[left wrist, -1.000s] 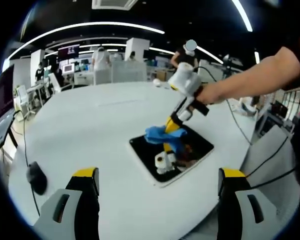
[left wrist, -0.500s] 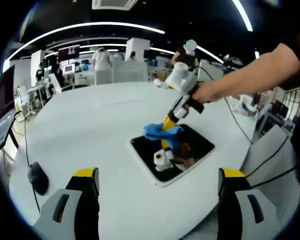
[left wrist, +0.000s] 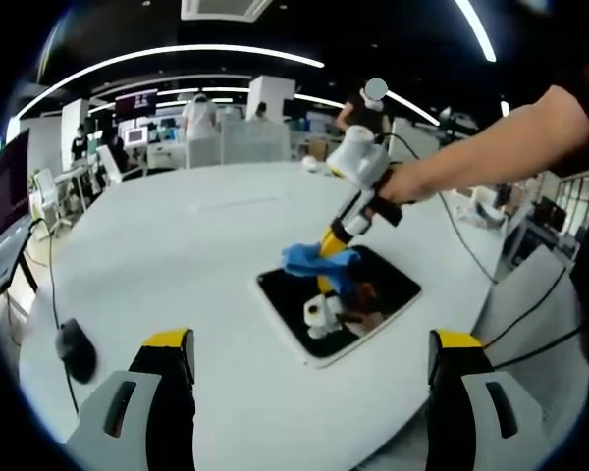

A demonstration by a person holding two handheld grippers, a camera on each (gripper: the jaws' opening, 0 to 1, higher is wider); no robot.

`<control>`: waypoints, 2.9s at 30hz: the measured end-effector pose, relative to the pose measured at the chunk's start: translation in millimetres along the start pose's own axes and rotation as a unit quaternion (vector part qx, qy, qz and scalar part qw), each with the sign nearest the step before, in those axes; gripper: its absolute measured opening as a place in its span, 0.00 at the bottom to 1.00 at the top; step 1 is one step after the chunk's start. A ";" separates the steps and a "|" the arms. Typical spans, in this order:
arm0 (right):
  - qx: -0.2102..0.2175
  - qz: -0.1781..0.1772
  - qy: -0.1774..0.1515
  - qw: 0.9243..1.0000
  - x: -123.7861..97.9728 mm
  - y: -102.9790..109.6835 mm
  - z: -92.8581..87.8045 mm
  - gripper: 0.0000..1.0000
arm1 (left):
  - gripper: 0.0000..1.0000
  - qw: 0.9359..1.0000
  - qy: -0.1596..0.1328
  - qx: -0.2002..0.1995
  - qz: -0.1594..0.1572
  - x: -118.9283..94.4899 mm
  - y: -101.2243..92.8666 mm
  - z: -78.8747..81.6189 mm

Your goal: Wipe the mirror surface with the cleaning cloth until all visible marks leave the cleaned area.

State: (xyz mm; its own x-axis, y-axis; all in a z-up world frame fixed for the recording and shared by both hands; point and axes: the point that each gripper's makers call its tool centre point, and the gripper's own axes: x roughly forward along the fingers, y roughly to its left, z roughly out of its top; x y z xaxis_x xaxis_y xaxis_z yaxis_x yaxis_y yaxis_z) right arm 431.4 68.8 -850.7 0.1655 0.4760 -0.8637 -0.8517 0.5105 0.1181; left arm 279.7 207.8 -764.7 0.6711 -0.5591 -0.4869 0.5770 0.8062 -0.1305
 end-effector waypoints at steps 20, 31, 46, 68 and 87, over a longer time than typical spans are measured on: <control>-0.012 -0.001 -0.001 1.000 -3.7 -2.5 -6.0 0.00 | 0.99 1.000 -0.001 0.003 0.003 -3.6 -1.3 2.2; -0.006 -0.007 0.001 1.000 -9.3 -9.3 -14.7 0.00 | 0.99 1.000 0.000 0.008 0.000 -2.6 -4.7 4.3; 0.004 -0.017 0.002 1.000 -15.6 -17.0 -24.2 0.00 | 0.99 1.000 -0.002 0.010 -0.001 -2.0 -6.3 6.1; 0.026 -0.067 -0.025 0.997 -22.0 -1.3 -39.1 0.00 | 0.99 1.000 -0.006 0.020 -0.006 -1.6 -11.5 12.9; 0.030 -0.073 -0.041 0.996 -28.7 29.5 -56.2 0.00 | 0.99 1.000 -0.011 0.028 -0.007 -5.6 -16.4 15.1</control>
State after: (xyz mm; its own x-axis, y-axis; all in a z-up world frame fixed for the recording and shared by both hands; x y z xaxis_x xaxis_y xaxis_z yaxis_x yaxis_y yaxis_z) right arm 373.6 30.0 -850.0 0.3270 0.4491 -0.8315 -0.7852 0.6187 0.0254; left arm 273.5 194.7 -746.8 0.6723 -0.5746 -0.4667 0.6109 0.7867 -0.0886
